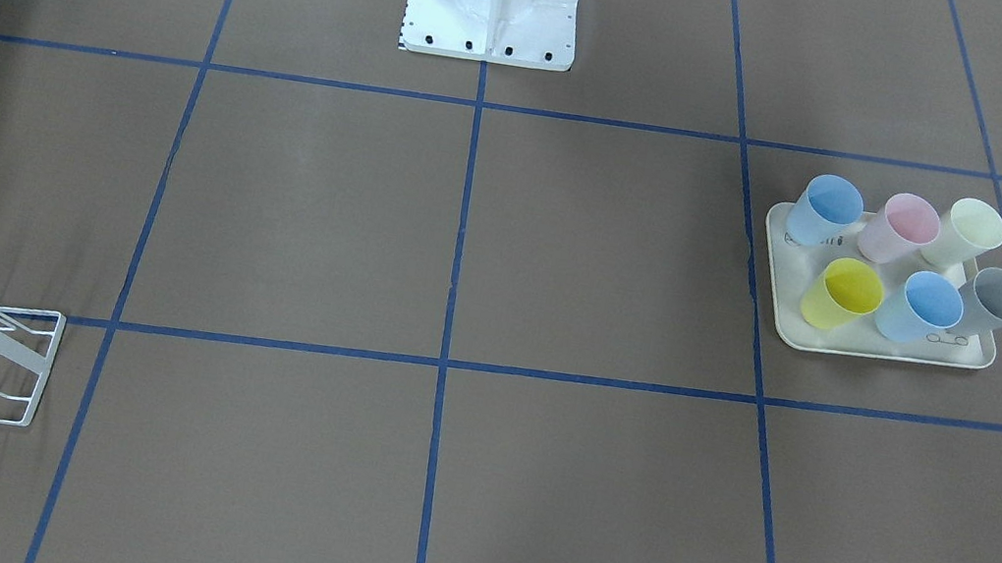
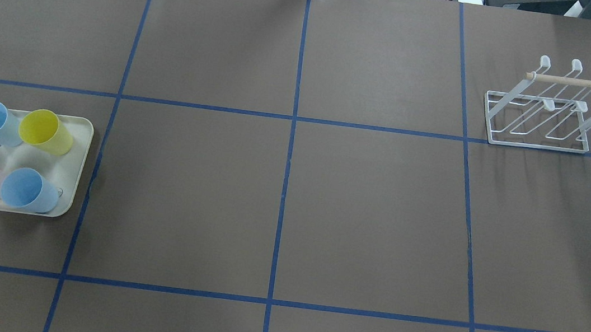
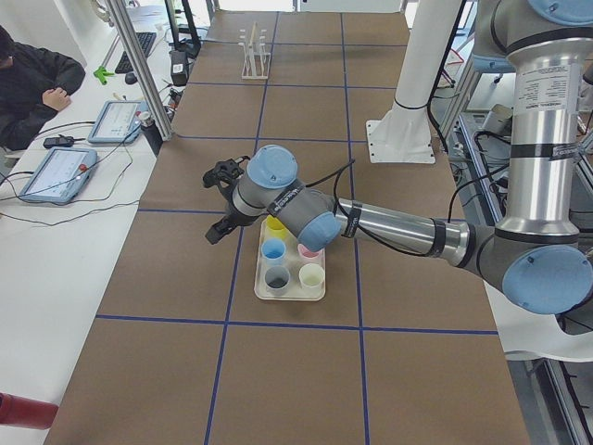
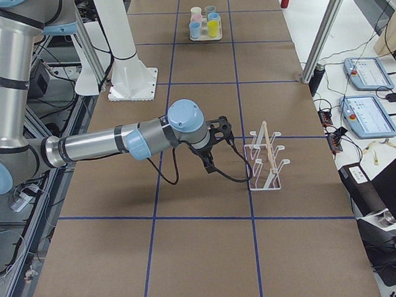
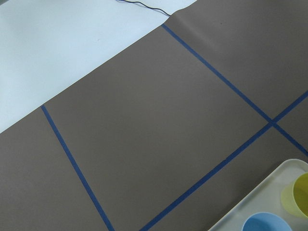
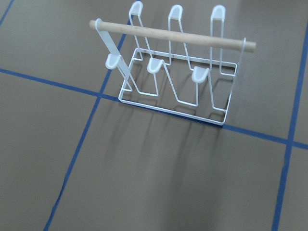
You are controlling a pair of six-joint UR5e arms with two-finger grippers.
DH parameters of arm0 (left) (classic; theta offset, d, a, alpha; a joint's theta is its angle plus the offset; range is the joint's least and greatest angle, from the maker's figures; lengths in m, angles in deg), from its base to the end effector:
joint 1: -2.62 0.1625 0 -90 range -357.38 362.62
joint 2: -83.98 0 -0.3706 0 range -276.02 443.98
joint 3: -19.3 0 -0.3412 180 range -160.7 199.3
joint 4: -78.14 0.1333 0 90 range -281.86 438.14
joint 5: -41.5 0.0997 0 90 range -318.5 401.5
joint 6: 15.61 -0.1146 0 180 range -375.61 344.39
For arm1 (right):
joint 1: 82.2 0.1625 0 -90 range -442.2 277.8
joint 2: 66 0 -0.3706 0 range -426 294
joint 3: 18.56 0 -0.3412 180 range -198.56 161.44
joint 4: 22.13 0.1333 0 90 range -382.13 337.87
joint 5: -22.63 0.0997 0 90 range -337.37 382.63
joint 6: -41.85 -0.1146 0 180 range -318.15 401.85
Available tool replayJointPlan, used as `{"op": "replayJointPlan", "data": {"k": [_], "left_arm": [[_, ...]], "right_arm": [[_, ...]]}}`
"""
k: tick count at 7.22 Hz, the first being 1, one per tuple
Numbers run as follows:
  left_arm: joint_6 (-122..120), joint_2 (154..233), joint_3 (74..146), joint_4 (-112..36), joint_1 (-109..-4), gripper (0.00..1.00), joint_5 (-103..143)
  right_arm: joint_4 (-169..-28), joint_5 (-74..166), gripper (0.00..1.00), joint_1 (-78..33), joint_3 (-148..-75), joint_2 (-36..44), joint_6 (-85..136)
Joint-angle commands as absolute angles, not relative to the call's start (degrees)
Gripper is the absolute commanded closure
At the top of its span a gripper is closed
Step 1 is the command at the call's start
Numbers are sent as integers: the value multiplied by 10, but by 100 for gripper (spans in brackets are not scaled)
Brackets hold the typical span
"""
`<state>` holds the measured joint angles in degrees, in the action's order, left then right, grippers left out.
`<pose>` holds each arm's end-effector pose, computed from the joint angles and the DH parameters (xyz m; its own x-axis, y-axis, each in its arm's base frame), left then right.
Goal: Transfer IKEA cup to right arm and place on rack
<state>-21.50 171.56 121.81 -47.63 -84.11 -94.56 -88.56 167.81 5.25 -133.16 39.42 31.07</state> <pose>-0.0252 -0.4489 0.4568 0.6557 0.6239 -0.4252 -0.1076 0.6346 0.7653 0.0233 -0.3589 0.4664 0.5480 -0.3036 0.7794 -0.0662 0.9131 0.4023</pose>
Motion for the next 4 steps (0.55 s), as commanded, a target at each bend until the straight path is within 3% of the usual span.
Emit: {"op": "replayJointPlan", "data": {"k": [1,2,4], "left_arm": [[-215,1705,1158,-514,-832,0,-945],[-213,1695,1113,-570,-830,0,-942],[-90,1657,1089,-696,-764,0,-932]], "right_arm": [[-812,1681,1,24,-1333,395,252],[-788,1676,1,-5,-1331,395,210],[-764,1670,2,-51,-1334,393,179]]}}
